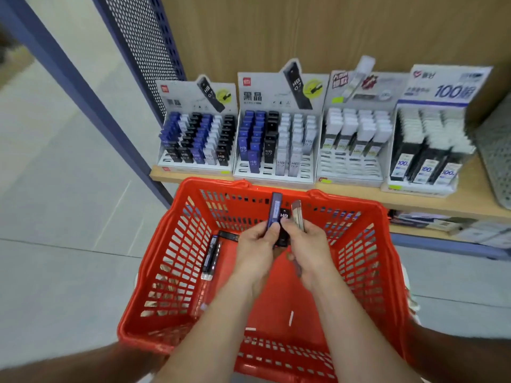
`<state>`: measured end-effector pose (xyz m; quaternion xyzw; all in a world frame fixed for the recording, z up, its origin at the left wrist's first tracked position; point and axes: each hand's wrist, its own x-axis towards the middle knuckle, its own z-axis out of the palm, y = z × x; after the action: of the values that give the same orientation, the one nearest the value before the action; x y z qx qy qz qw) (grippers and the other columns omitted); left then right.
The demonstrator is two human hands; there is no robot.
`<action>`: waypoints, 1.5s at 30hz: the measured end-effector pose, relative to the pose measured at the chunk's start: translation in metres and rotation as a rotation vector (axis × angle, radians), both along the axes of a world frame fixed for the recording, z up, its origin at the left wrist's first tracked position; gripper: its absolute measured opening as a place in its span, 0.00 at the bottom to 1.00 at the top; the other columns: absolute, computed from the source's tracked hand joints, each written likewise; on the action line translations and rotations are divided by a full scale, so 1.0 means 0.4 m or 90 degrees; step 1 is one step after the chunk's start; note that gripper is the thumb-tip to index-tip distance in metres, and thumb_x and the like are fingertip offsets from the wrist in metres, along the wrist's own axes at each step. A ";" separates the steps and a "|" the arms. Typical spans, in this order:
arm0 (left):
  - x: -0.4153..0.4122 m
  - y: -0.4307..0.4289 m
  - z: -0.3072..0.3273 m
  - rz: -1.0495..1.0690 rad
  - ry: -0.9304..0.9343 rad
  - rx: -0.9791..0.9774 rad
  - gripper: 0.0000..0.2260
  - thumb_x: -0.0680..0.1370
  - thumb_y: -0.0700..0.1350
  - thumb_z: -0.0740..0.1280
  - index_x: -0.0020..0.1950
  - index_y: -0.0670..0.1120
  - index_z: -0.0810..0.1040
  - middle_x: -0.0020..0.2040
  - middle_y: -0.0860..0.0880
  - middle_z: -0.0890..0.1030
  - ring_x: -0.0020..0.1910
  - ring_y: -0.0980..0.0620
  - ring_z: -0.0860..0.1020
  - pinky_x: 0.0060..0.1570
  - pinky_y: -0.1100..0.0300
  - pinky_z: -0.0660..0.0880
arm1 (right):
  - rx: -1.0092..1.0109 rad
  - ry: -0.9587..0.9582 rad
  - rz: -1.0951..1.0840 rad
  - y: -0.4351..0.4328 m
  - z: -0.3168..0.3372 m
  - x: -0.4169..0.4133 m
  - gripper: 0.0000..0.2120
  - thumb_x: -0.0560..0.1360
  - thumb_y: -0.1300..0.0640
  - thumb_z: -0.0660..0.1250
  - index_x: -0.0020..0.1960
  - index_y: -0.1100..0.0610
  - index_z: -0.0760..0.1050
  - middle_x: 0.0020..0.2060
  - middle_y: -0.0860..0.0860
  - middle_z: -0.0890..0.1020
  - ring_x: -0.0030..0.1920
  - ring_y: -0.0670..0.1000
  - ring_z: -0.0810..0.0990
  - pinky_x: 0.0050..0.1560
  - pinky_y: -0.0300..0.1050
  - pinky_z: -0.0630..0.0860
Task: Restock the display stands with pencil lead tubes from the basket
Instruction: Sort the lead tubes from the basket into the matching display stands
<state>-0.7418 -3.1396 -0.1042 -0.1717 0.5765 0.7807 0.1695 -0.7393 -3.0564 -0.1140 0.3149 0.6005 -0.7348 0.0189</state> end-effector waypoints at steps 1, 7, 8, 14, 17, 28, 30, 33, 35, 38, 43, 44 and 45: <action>0.007 0.004 0.015 -0.011 0.018 -0.014 0.10 0.81 0.35 0.59 0.49 0.41 0.81 0.44 0.40 0.81 0.41 0.47 0.78 0.42 0.57 0.78 | -0.002 0.019 -0.015 -0.001 0.011 0.002 0.09 0.78 0.60 0.68 0.38 0.55 0.77 0.27 0.52 0.70 0.24 0.48 0.64 0.20 0.37 0.59; 0.017 -0.022 0.108 -0.077 0.109 -0.081 0.10 0.82 0.39 0.59 0.48 0.46 0.79 0.34 0.49 0.77 0.28 0.55 0.71 0.31 0.62 0.67 | -0.137 0.062 -0.080 0.011 0.106 0.012 0.09 0.78 0.64 0.62 0.41 0.59 0.75 0.31 0.55 0.79 0.23 0.47 0.73 0.18 0.35 0.61; 0.012 -0.034 0.125 -0.091 0.124 -0.090 0.09 0.82 0.40 0.60 0.47 0.47 0.79 0.31 0.51 0.75 0.26 0.57 0.68 0.28 0.64 0.64 | -0.195 0.065 -0.087 0.023 0.128 0.014 0.08 0.79 0.64 0.61 0.42 0.60 0.74 0.30 0.54 0.79 0.23 0.46 0.73 0.17 0.35 0.60; -0.017 -0.102 0.231 -0.250 0.168 -0.155 0.11 0.82 0.43 0.59 0.57 0.39 0.77 0.29 0.52 0.65 0.25 0.58 0.58 0.23 0.67 0.53 | -0.268 0.135 0.037 0.067 0.233 0.012 0.16 0.69 0.46 0.73 0.48 0.56 0.75 0.28 0.47 0.69 0.25 0.44 0.64 0.20 0.34 0.59; -0.026 -0.125 0.282 -0.371 0.153 -0.177 0.11 0.83 0.44 0.58 0.57 0.43 0.78 0.30 0.52 0.64 0.27 0.56 0.56 0.25 0.64 0.51 | -0.199 0.188 0.056 0.068 0.264 0.004 0.16 0.70 0.51 0.75 0.50 0.59 0.75 0.32 0.49 0.74 0.26 0.44 0.67 0.20 0.34 0.61; -0.112 -0.192 0.423 -0.296 0.347 -0.375 0.09 0.70 0.41 0.75 0.50 0.46 0.83 0.42 0.38 0.83 0.39 0.46 0.80 0.45 0.57 0.78 | -0.318 0.125 -0.035 0.026 0.275 -0.044 0.04 0.77 0.65 0.68 0.49 0.59 0.73 0.34 0.50 0.74 0.22 0.43 0.66 0.19 0.34 0.61; -0.136 -0.192 0.441 -0.273 0.382 -0.403 0.07 0.70 0.41 0.75 0.46 0.43 0.84 0.40 0.38 0.83 0.36 0.50 0.79 0.41 0.60 0.77 | -0.318 0.082 0.003 0.003 0.266 -0.053 0.04 0.77 0.62 0.68 0.48 0.61 0.75 0.32 0.52 0.75 0.21 0.43 0.66 0.18 0.34 0.60; -0.195 -0.198 0.459 -0.229 0.392 -0.440 0.05 0.72 0.41 0.73 0.45 0.40 0.83 0.35 0.38 0.82 0.31 0.54 0.79 0.36 0.63 0.79 | -0.290 0.049 0.020 -0.018 0.247 -0.065 0.09 0.78 0.53 0.69 0.46 0.59 0.75 0.28 0.51 0.74 0.21 0.44 0.66 0.18 0.34 0.59; -0.254 -0.213 0.457 -0.198 0.401 -0.517 0.04 0.74 0.41 0.71 0.46 0.41 0.83 0.34 0.43 0.82 0.28 0.59 0.78 0.36 0.65 0.78 | -0.305 0.038 -0.011 -0.007 0.229 -0.076 0.09 0.78 0.53 0.68 0.46 0.57 0.73 0.27 0.50 0.73 0.21 0.45 0.66 0.18 0.34 0.59; -0.333 -0.235 0.427 -0.215 0.462 -0.701 0.04 0.77 0.42 0.69 0.46 0.44 0.82 0.36 0.45 0.83 0.31 0.59 0.79 0.41 0.60 0.79 | -0.403 0.030 -0.060 0.018 0.204 -0.095 0.05 0.78 0.58 0.64 0.44 0.57 0.72 0.29 0.51 0.71 0.21 0.45 0.67 0.17 0.35 0.60; -0.403 -0.228 0.323 -0.273 0.524 -0.835 0.05 0.78 0.44 0.68 0.51 0.45 0.82 0.38 0.49 0.80 0.38 0.49 0.76 0.37 0.60 0.68 | -0.435 0.045 -0.077 0.026 0.161 -0.121 0.03 0.78 0.60 0.61 0.49 0.59 0.73 0.29 0.51 0.71 0.23 0.46 0.67 0.17 0.35 0.61; -0.412 -0.223 0.301 -0.286 0.530 -0.843 0.06 0.78 0.44 0.67 0.51 0.45 0.82 0.39 0.49 0.80 0.39 0.49 0.76 0.38 0.59 0.68 | -0.436 0.047 -0.076 0.027 0.152 -0.123 0.03 0.78 0.60 0.61 0.50 0.59 0.73 0.29 0.51 0.71 0.23 0.46 0.67 0.18 0.34 0.61; -0.421 -0.218 0.279 -0.297 0.531 -0.845 0.07 0.78 0.45 0.67 0.51 0.44 0.82 0.40 0.48 0.81 0.39 0.48 0.77 0.39 0.58 0.70 | -0.438 0.049 -0.074 0.028 0.145 -0.126 0.04 0.78 0.60 0.61 0.50 0.59 0.73 0.29 0.51 0.71 0.23 0.46 0.67 0.18 0.34 0.61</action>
<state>-0.9104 -3.2268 0.0075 0.1928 0.9552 0.2214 -0.0378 -0.7895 -3.0453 -0.0562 0.2960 0.2989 -0.9053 0.0595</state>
